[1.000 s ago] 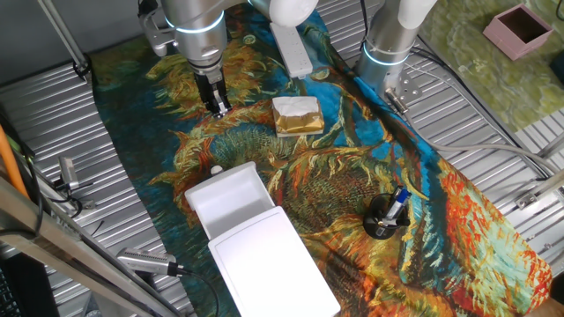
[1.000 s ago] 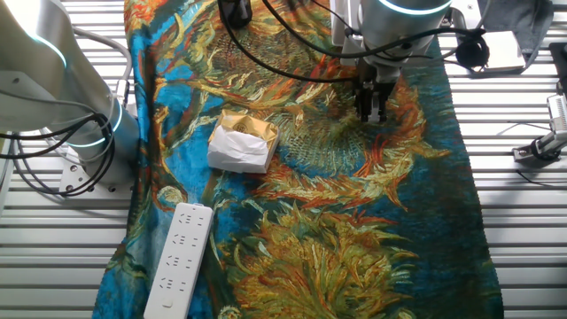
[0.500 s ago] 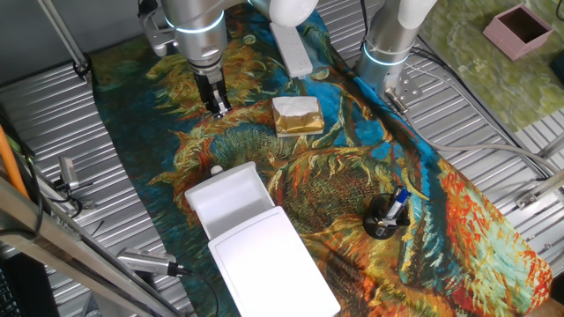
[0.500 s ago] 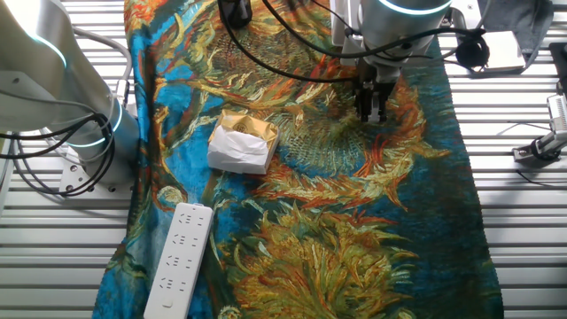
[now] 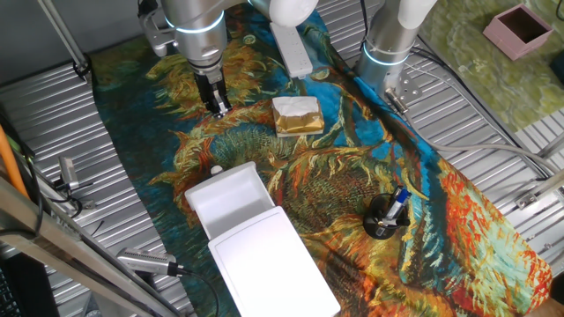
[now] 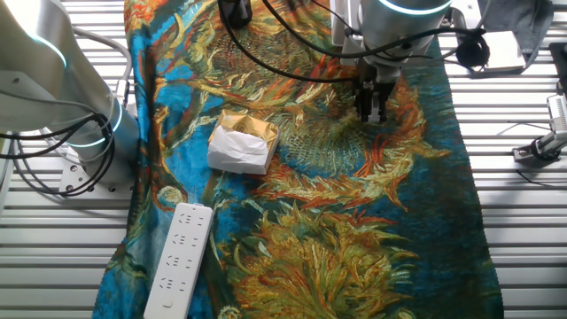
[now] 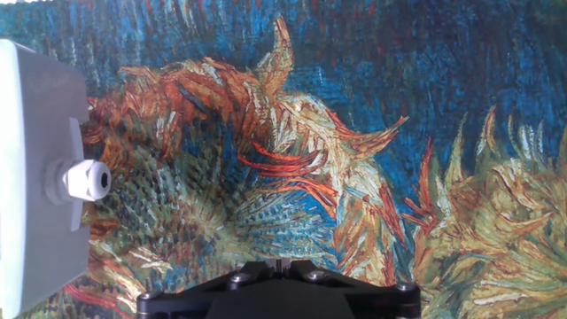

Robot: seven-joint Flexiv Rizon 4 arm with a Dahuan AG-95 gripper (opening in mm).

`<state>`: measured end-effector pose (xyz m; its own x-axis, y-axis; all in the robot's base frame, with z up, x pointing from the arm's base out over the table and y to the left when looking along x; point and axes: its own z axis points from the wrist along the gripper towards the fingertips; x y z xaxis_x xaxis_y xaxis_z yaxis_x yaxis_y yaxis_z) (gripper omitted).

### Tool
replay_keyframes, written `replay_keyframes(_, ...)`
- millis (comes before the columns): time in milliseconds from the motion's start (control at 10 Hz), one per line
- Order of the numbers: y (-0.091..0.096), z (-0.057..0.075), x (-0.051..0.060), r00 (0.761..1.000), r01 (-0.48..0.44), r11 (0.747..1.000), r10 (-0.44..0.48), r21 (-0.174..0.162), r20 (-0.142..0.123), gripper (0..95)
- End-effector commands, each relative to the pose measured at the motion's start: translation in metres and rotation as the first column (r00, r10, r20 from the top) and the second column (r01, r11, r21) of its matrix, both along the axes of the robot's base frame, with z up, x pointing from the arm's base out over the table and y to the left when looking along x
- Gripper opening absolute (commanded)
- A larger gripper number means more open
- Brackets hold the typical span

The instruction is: Use the gripper to push and close the drawer

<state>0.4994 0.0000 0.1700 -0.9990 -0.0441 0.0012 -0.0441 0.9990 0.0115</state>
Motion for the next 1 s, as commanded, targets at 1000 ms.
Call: replay_keyframes(1000,-0.044,-0.011,0.047,0.980,-0.196,0.979,0.196,0.047,-0.008,0.0)
